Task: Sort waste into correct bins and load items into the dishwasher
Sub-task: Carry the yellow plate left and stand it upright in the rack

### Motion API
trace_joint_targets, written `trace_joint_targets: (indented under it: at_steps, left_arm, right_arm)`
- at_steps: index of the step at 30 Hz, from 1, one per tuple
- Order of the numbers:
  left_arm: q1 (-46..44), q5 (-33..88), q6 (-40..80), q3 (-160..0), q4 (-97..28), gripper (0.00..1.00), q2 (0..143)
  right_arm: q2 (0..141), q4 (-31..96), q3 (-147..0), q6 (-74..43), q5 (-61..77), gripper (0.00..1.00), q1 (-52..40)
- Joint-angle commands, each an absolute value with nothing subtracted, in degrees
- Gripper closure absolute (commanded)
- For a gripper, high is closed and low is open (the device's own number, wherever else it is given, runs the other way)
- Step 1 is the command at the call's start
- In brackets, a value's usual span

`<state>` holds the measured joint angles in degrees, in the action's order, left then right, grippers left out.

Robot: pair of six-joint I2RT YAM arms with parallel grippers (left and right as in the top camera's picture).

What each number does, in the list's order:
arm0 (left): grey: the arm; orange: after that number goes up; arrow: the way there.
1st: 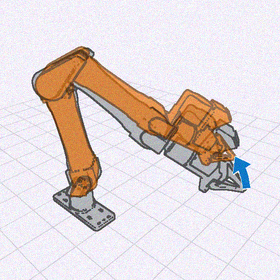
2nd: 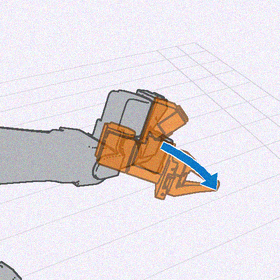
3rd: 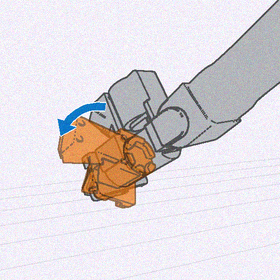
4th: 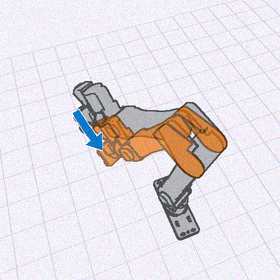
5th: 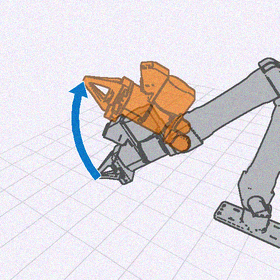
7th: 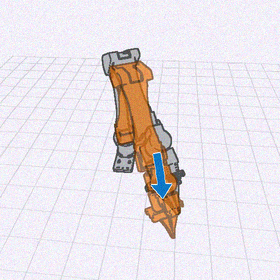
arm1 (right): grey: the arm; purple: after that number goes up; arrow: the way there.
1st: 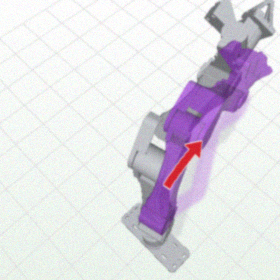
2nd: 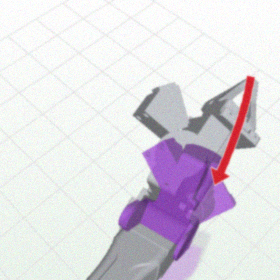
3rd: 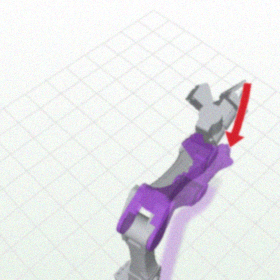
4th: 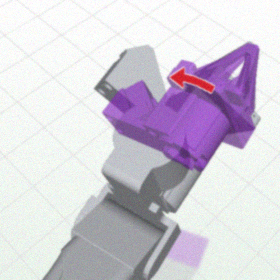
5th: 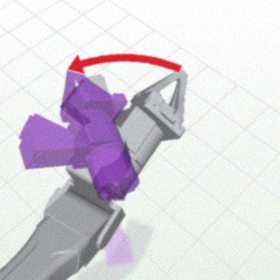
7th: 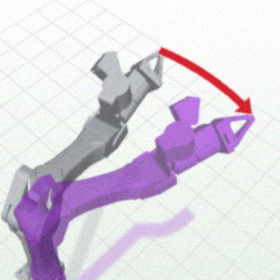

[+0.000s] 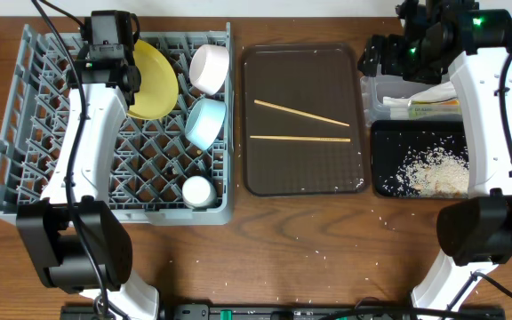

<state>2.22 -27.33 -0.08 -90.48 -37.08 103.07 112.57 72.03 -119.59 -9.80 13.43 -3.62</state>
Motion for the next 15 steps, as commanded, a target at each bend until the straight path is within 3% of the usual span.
trace_joint_targets:
  at_steps: [1, 10, 11, 13, 15]
  left_arm:
    - [1.9, -28.2, -0.7, -90.1, -37.2, 0.93, 102.6]
    - [-4.3, -34.9, -2.8, -90.1, -37.2, 0.93, 102.6]
    - [-5.0, -35.3, -2.8, -90.1, -37.2, 0.89, 102.6]
    - [-6.0, -35.2, -2.8, -90.1, -37.2, 0.67, 102.6]
    - [-6.7, -35.2, -2.8, -90.1, -37.2, 0.51, 102.6]
  right_arm:
    - [112.4, 72.0, -119.9, -9.1, 13.5, 0.01, -4.1]
    - [112.4, 72.0, -119.9, -9.1, 13.5, 0.01, -4.2]
    - [112.4, 72.0, -119.9, -9.1, 13.5, 0.01, -4.2]
    - [112.4, 72.0, -119.9, -9.1, 13.5, 0.01, -4.1]
    - [112.4, 72.0, -119.9, -9.1, 13.5, 0.01, -4.1]
